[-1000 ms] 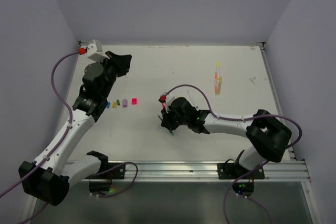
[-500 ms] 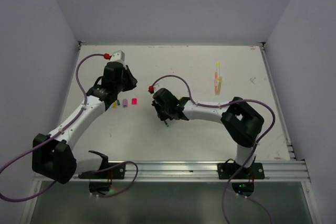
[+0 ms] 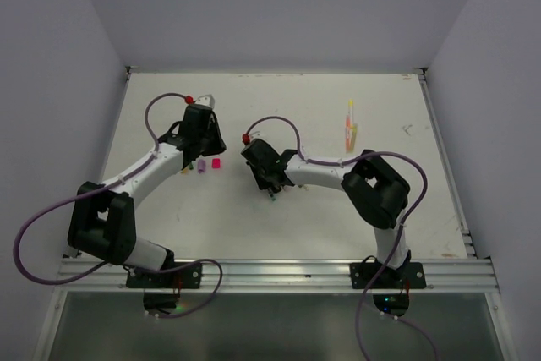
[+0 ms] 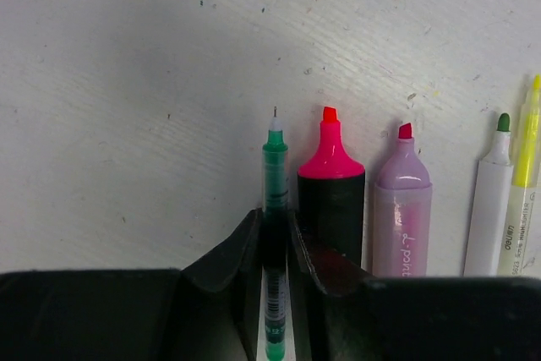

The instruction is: Open the pen caps

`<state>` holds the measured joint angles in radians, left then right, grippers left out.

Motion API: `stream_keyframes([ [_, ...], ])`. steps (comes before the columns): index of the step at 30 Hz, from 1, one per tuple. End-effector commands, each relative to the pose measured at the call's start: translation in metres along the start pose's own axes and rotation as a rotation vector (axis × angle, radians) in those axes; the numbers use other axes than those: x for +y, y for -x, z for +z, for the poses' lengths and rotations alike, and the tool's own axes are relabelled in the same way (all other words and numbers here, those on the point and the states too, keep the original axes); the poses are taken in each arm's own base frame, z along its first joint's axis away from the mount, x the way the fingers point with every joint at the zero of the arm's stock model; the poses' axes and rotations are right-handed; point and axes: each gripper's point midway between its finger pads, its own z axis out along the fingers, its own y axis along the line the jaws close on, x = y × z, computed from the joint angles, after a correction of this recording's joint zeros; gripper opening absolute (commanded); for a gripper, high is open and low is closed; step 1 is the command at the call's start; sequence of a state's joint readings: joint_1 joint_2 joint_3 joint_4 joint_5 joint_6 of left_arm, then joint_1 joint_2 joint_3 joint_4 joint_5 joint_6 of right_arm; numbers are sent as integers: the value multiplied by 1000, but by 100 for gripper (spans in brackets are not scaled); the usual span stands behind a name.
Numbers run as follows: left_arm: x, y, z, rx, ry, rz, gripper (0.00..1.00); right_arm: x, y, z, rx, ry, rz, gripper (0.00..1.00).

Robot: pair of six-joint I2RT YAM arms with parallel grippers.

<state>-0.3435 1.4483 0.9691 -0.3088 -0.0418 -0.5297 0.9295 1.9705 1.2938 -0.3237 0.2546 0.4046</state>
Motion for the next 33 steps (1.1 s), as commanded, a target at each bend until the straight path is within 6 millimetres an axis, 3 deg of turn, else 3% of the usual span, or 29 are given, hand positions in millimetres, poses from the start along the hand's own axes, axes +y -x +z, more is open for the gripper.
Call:
stream_keyframes([
  [1,-10,9,6,-5,-37,27,4,-7,11,-5,-21,-38,37,21],
  [4,-10,3,17,23,-27,31,4,-2,17,-16,-31,2,45,29],
  [10,-7,-7,38,66,3,49,4,5,48,-70,-140,95,82,39],
  [16,2,-21,53,110,56,63,5,-18,62,-119,-270,72,120,54],
  [25,16,-35,64,148,125,70,8,-60,43,-131,-301,-1,184,58],
  [33,19,-39,70,158,141,64,17,-82,33,-132,-300,-24,226,59],
])
